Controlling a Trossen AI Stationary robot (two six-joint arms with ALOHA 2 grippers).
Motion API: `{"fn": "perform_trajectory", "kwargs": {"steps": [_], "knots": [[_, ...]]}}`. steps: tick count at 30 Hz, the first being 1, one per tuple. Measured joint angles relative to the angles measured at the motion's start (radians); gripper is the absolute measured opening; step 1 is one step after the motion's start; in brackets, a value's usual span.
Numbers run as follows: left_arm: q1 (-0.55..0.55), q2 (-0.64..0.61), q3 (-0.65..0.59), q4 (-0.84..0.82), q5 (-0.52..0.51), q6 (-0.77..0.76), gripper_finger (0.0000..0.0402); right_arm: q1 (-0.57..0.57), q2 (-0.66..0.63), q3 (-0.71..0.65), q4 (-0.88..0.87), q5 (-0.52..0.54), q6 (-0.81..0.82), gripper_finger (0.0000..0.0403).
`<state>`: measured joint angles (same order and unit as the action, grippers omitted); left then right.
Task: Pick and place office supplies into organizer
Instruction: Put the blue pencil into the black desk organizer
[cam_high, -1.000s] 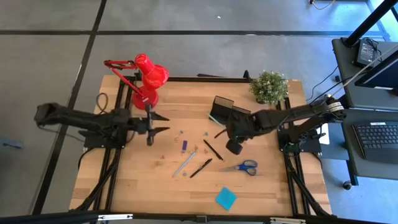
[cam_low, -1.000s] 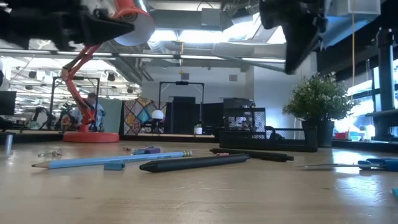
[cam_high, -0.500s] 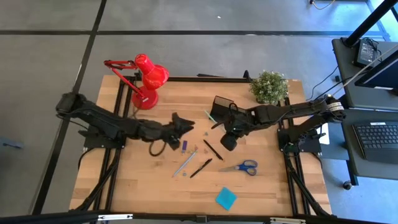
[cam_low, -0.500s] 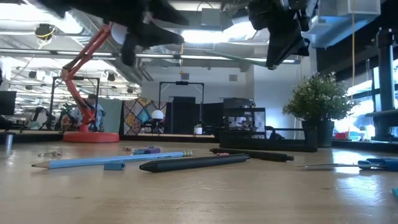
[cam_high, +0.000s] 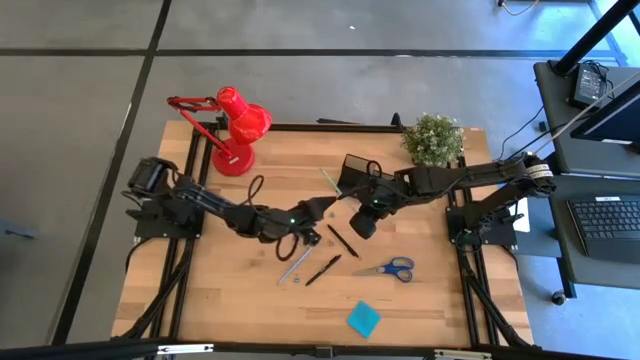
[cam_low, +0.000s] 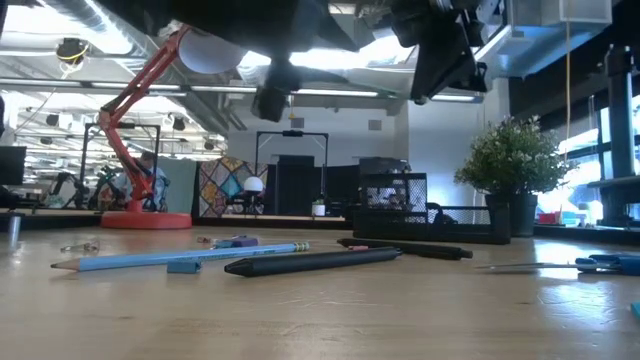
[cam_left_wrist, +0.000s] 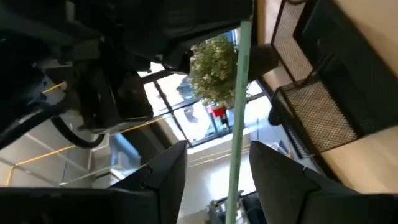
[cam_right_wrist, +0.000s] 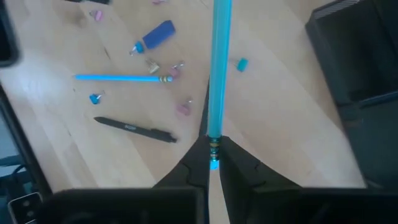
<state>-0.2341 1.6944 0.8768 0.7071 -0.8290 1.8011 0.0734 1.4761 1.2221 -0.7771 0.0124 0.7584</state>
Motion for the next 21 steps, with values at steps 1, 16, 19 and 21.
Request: {"fn": "perform_trajectory", "kwargs": {"steps": [1, 16, 19, 21], "knots": [[0.003, 0.011, 0.009, 0.001, -0.008, 0.01, 0.0169, 0.0, 0.0, 0.0, 0.008, -0.01, 0.0, 0.0025], [0.031, 0.045, 0.041, 0.0, -0.041, 0.028, 0.0162, 0.001, 0.0, 0.0, 0.034, -0.042, -0.005, 0.0026], [0.034, 0.045, 0.041, 0.0, -0.043, 0.028, 0.0144, 0.001, 0.0, 0.0, 0.034, -0.042, -0.009, 0.0026], [0.036, 0.045, 0.041, 0.0, -0.043, 0.028, 0.0128, 0.001, 0.0, 0.0, 0.034, -0.043, -0.009, 0.0026]]}}
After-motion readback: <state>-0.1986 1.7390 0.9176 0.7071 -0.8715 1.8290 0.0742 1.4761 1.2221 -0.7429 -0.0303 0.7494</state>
